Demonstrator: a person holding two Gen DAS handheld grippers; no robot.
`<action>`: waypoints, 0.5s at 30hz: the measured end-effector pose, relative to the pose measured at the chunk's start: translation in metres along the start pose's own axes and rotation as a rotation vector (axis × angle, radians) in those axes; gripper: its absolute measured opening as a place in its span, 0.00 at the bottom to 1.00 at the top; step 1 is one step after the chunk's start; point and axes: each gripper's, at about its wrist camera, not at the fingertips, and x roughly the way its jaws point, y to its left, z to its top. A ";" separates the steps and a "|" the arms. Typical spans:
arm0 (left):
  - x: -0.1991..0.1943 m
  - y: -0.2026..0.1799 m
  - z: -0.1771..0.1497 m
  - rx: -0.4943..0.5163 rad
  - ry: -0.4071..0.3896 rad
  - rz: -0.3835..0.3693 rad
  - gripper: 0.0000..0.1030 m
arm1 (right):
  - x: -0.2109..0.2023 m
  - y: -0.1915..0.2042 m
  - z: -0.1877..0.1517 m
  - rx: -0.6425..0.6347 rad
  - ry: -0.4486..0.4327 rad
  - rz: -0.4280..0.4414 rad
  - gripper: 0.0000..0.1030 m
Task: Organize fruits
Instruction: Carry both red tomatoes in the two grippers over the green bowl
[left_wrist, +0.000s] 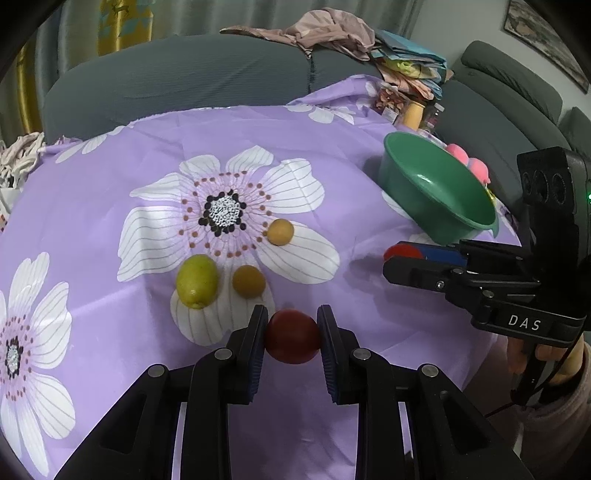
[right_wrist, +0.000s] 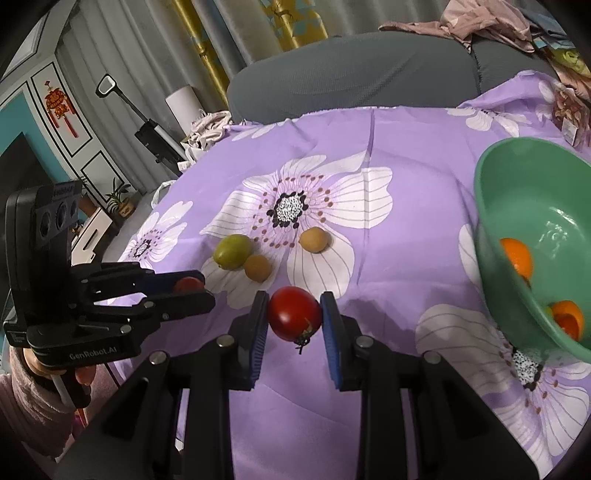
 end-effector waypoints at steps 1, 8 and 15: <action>-0.001 -0.002 0.000 0.002 -0.003 0.000 0.26 | -0.003 0.000 0.000 0.000 -0.006 0.000 0.28; -0.007 -0.019 0.007 0.027 -0.025 -0.007 0.26 | -0.024 -0.004 0.000 0.001 -0.053 -0.011 0.28; -0.006 -0.033 0.016 0.055 -0.037 -0.011 0.26 | -0.042 -0.014 -0.002 0.013 -0.089 -0.033 0.28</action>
